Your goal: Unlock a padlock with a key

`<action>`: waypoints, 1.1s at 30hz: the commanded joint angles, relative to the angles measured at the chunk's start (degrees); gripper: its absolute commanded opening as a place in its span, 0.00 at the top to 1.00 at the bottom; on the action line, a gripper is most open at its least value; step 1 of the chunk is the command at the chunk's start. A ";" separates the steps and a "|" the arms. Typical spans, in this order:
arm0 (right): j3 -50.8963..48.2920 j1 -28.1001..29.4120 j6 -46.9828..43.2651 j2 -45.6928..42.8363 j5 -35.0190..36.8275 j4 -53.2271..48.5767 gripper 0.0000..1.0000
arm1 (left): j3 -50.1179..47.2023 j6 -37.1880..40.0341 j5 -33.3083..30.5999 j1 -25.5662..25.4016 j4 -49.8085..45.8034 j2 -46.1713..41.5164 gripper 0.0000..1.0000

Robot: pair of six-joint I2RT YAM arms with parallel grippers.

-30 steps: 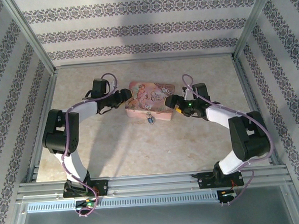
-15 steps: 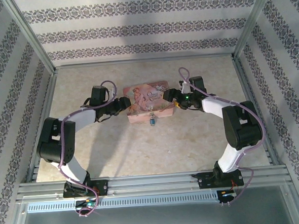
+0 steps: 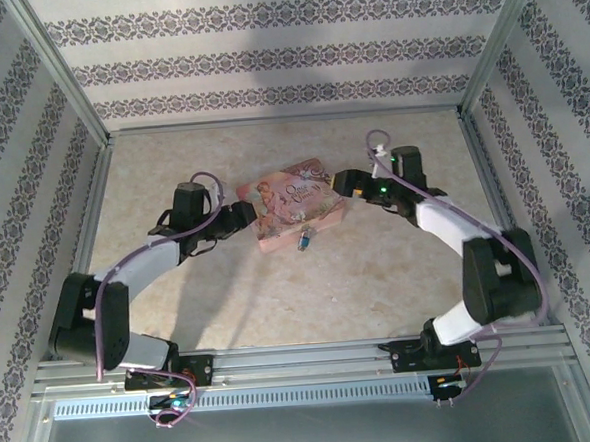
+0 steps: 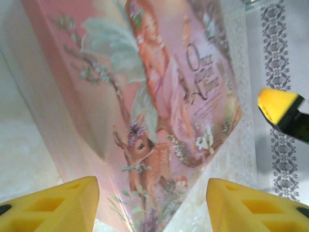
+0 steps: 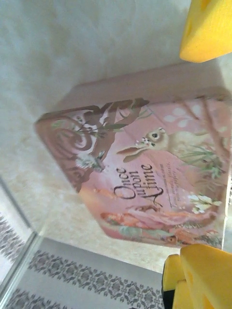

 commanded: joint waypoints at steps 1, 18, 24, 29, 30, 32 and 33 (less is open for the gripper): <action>-5.54 -0.14 -4.17 -7.61 -0.99 -1.10 0.06 | 0.60 2.11 -4.48 -0.35 -4.66 -5.37 0.40; -23.24 18.44 5.34 -5.41 4.82 26.23 0.27 | 10.38 -1.96 2.46 -4.27 1.40 0.42 0.48; -22.33 20.78 8.15 5.16 7.16 34.57 0.34 | 13.60 -2.16 2.70 -5.67 3.90 7.47 0.50; -22.83 20.89 8.95 9.96 9.36 38.01 0.42 | 15.03 -1.62 2.43 -5.95 4.28 11.35 0.51; -22.83 20.97 9.02 10.88 9.34 39.19 0.43 | 15.42 -1.36 2.34 -6.04 3.95 12.01 0.51; -22.70 20.97 9.20 12.33 8.91 40.75 0.46 | 15.97 -0.88 2.27 -6.04 3.58 13.13 0.51; -22.62 20.97 9.30 13.04 8.69 41.55 0.47 | 16.31 -0.63 2.09 -6.04 3.32 13.66 0.51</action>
